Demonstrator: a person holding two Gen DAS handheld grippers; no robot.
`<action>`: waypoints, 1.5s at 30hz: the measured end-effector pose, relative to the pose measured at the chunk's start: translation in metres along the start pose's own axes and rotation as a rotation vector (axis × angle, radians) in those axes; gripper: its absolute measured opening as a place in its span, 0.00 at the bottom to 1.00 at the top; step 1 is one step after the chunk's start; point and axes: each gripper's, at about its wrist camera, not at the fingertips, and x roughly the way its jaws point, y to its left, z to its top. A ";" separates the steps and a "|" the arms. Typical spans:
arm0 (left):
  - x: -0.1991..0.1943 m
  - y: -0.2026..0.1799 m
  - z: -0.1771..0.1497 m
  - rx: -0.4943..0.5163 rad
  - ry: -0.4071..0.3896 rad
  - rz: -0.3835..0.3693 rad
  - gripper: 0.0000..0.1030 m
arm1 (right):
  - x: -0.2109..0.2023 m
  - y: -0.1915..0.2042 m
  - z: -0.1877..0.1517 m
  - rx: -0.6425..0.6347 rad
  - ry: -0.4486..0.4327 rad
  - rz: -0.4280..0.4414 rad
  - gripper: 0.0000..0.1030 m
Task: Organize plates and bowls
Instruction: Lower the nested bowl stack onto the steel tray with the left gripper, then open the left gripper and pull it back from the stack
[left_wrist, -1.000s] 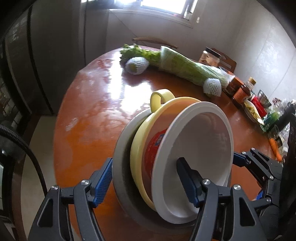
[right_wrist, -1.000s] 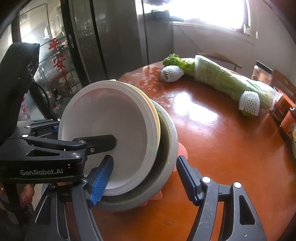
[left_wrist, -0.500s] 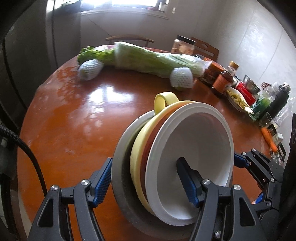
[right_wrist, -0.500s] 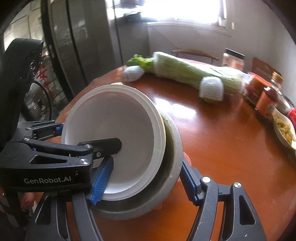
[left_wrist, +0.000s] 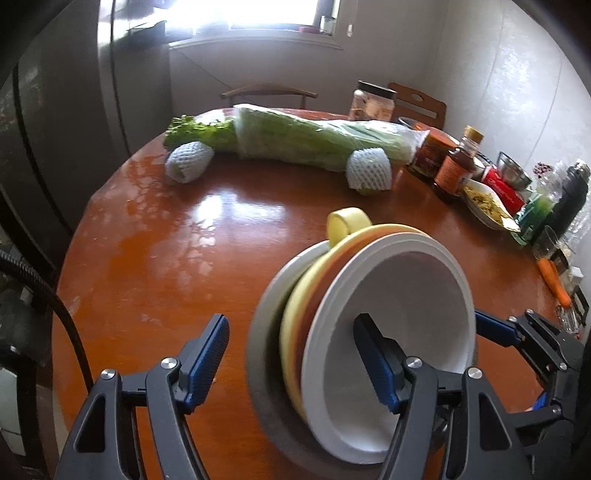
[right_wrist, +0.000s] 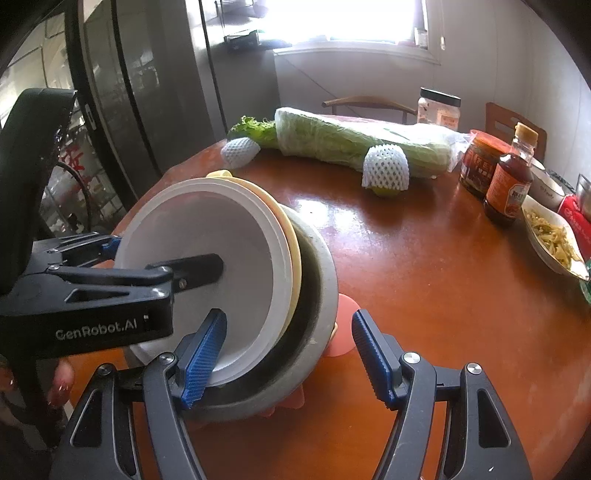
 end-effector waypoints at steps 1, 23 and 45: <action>-0.001 0.002 0.000 -0.008 -0.002 0.003 0.68 | -0.001 0.000 0.000 0.000 -0.001 0.002 0.70; -0.077 0.013 -0.030 -0.023 -0.170 0.042 0.75 | -0.055 0.026 -0.009 -0.014 -0.137 -0.046 0.72; -0.109 -0.015 -0.112 -0.016 -0.200 0.032 0.80 | -0.106 0.048 -0.088 -0.033 -0.204 -0.138 0.76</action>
